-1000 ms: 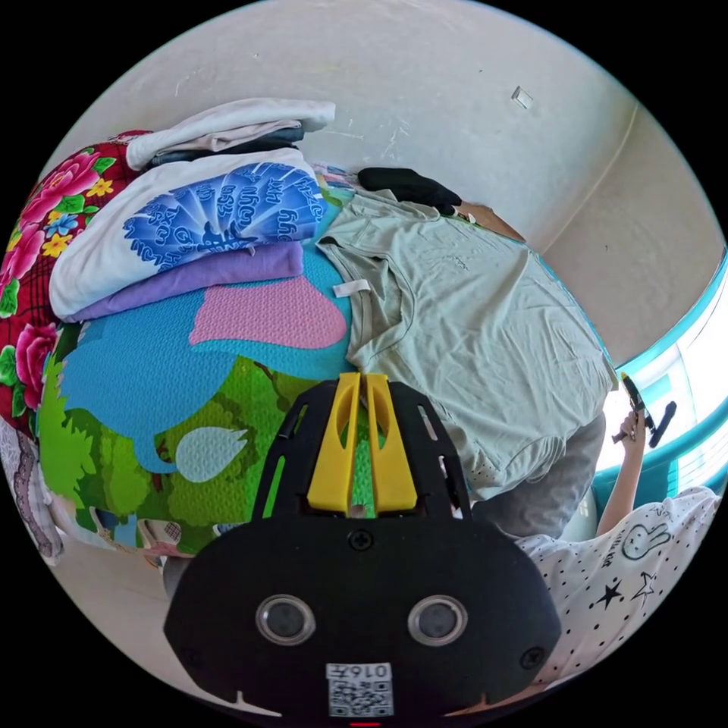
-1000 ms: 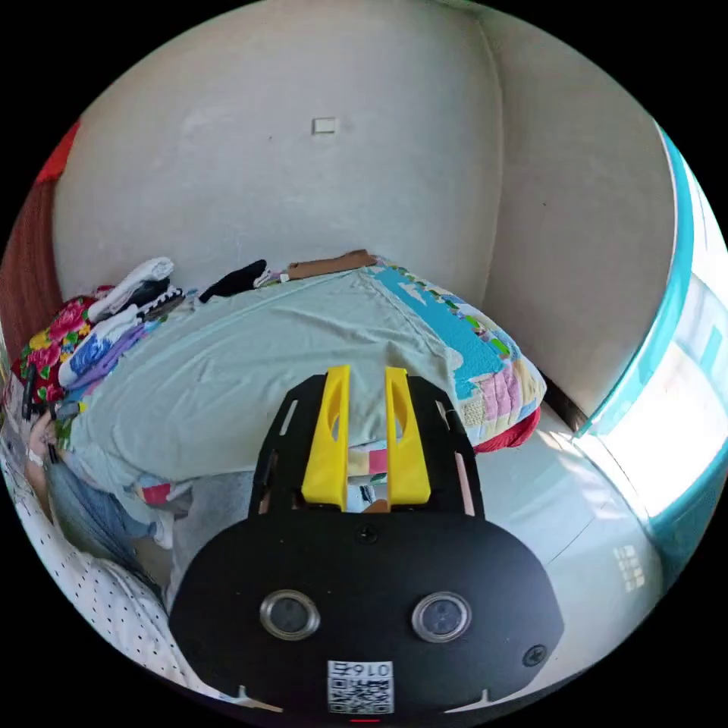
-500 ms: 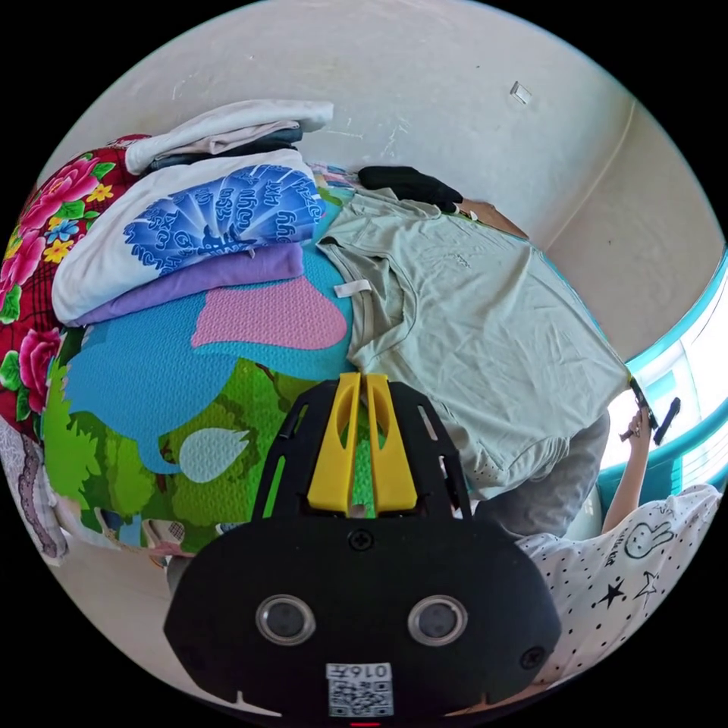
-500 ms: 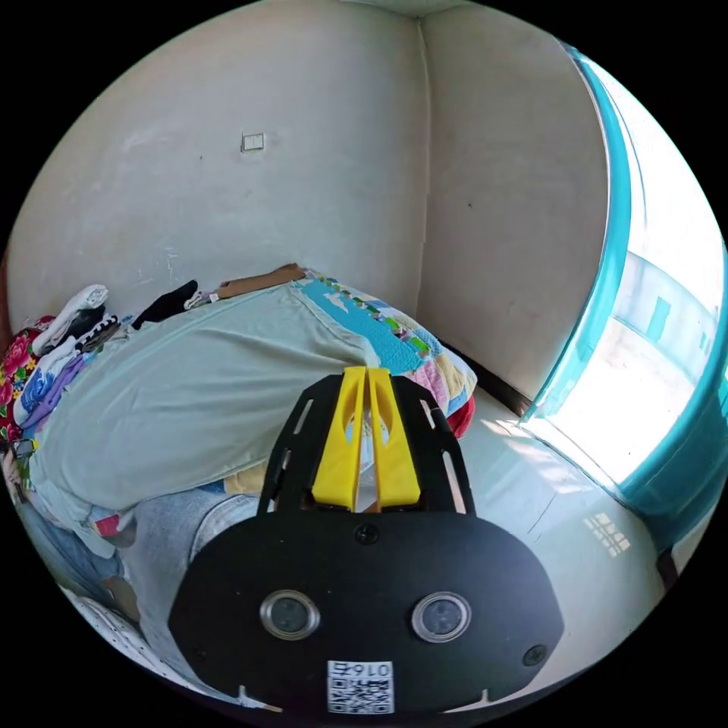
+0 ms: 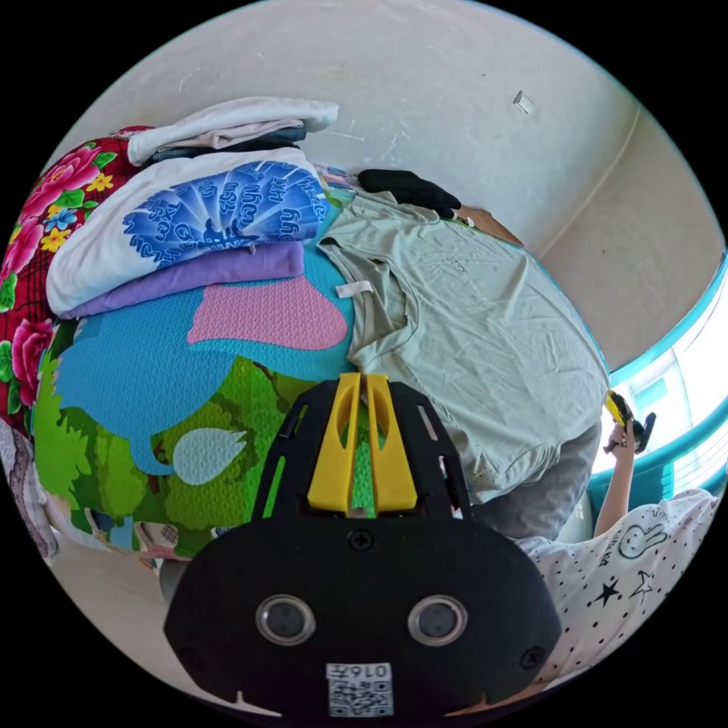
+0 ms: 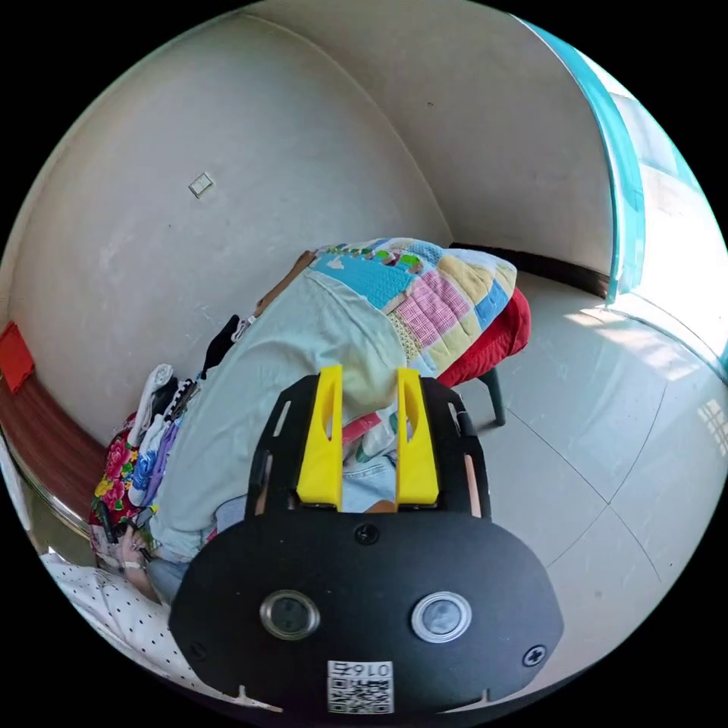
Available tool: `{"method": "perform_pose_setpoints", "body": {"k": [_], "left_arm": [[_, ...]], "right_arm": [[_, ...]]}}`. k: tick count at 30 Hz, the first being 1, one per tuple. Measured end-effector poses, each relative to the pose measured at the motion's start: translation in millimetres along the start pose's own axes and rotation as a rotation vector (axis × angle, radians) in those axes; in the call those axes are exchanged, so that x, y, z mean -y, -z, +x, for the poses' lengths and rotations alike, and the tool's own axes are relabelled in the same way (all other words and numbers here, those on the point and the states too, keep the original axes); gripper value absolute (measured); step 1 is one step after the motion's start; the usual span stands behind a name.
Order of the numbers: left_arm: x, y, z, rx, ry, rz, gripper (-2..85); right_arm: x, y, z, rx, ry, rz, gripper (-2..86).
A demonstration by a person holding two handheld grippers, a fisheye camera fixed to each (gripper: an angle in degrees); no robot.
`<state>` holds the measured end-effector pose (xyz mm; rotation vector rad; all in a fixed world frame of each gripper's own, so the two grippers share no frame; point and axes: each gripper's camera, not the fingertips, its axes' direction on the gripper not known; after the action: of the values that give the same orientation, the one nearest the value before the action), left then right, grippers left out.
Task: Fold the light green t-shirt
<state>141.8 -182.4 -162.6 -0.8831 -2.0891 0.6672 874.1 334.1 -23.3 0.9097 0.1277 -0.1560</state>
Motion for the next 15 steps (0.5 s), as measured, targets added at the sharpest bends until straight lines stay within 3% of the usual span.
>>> {"method": "perform_pose_setpoints", "body": {"k": [3, 7, 10, 12, 15], "left_arm": [[10.2, 3.6, -5.9, 0.006, -0.001, -0.001, -0.9], [25.2, 9.1, -12.6, 0.018, -0.008, -0.010, -0.9], [39.6, 13.8, -18.7, 0.011, -0.014, -0.016, -0.9], [51.5, 18.2, -23.6, 0.009, -0.013, -0.018, -0.9], [67.1, 23.9, -28.4, 0.013, -0.018, -0.023, -0.9]], "right_arm": [[-6.8, -12.8, 13.5, 0.088, -0.010, 0.015, 3.2], [-20.8, -5.7, -7.4, -0.031, 0.062, 0.145, 1.2], [-21.7, -19.7, -18.5, -0.060, 0.081, 0.121, 1.6], [-18.1, -34.3, -27.2, -0.162, 0.055, 0.071, 2.5], [-15.2, -52.8, -80.4, -0.496, 0.133, 0.181, 5.2]]}}
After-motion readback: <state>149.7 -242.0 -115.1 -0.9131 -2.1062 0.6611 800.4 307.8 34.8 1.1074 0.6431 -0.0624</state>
